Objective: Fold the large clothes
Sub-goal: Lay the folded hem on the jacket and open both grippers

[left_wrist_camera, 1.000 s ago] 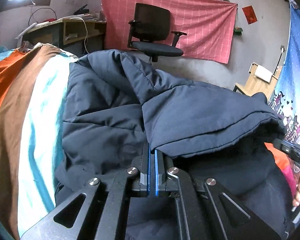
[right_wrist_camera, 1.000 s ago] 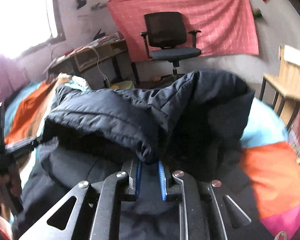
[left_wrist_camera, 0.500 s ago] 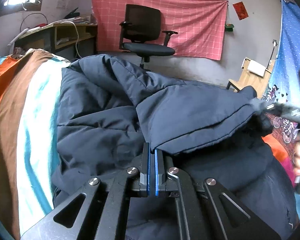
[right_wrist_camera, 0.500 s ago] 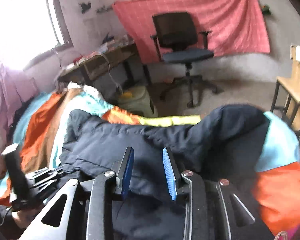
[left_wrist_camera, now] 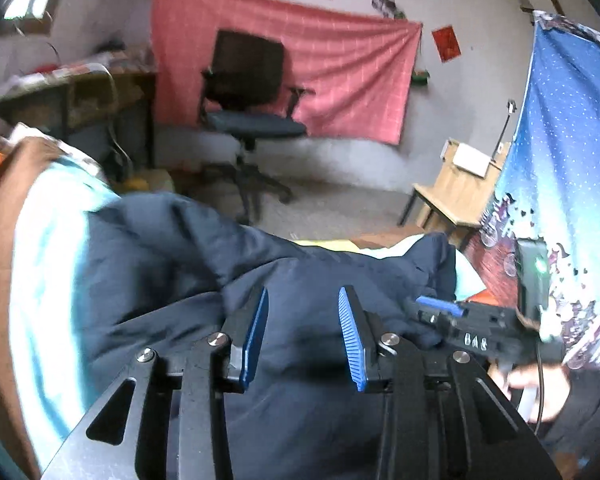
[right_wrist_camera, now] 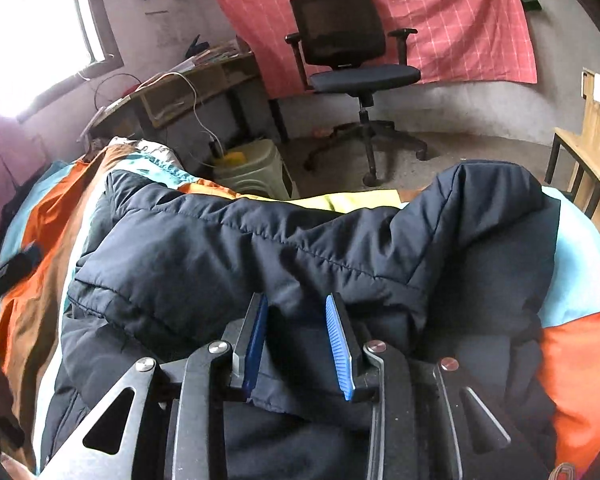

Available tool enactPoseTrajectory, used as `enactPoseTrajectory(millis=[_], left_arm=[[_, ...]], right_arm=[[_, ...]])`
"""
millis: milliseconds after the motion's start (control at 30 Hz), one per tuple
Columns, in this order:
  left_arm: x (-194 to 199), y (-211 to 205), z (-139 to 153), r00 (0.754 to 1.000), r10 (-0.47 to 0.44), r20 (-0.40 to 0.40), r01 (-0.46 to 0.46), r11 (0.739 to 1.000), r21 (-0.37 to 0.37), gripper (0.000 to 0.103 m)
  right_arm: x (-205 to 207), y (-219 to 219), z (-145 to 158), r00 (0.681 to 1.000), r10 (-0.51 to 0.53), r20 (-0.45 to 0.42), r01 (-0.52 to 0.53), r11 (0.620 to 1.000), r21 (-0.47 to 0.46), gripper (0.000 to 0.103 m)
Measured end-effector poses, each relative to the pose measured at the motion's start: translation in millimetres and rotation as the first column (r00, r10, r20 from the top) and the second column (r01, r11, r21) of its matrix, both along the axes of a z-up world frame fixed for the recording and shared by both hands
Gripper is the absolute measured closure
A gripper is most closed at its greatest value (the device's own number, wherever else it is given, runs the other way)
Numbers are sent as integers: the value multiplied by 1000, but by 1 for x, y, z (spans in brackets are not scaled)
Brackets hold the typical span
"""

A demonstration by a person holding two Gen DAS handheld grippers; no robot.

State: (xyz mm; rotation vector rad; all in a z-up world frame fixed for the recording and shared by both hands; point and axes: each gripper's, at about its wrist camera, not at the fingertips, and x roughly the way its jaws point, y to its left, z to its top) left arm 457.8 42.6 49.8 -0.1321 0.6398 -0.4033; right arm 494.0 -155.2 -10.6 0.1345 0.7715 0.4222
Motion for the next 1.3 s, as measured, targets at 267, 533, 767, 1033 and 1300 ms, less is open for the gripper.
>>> enactPoseTrajectory(millis=[267,533,767,1033,1300], left_arm=[[52,-34,-45,988,-61,-143,90,975,205,72],[92,-43,-91,983,-47,-179,95,958,271,72],[118,-31,-111,982,-42,-185,80,977,199,72],[125,-22,-109,982,-35,-187,67,983,170,72],[103,-2,-87,982,-70,-176,96,985,143,72]], right_arm=[[8,1,-2,998,62,-24,-64,994,-93,74],[66,14,-37,988,49,-147,-73,984,-160,74],[94,9,-62,990,14,-138,-29,994,-106,74],[103,6,-69,994,-12,-109,5,998,-69,74],[66,-5,-17,999,-38,13,39,998,-39,71]])
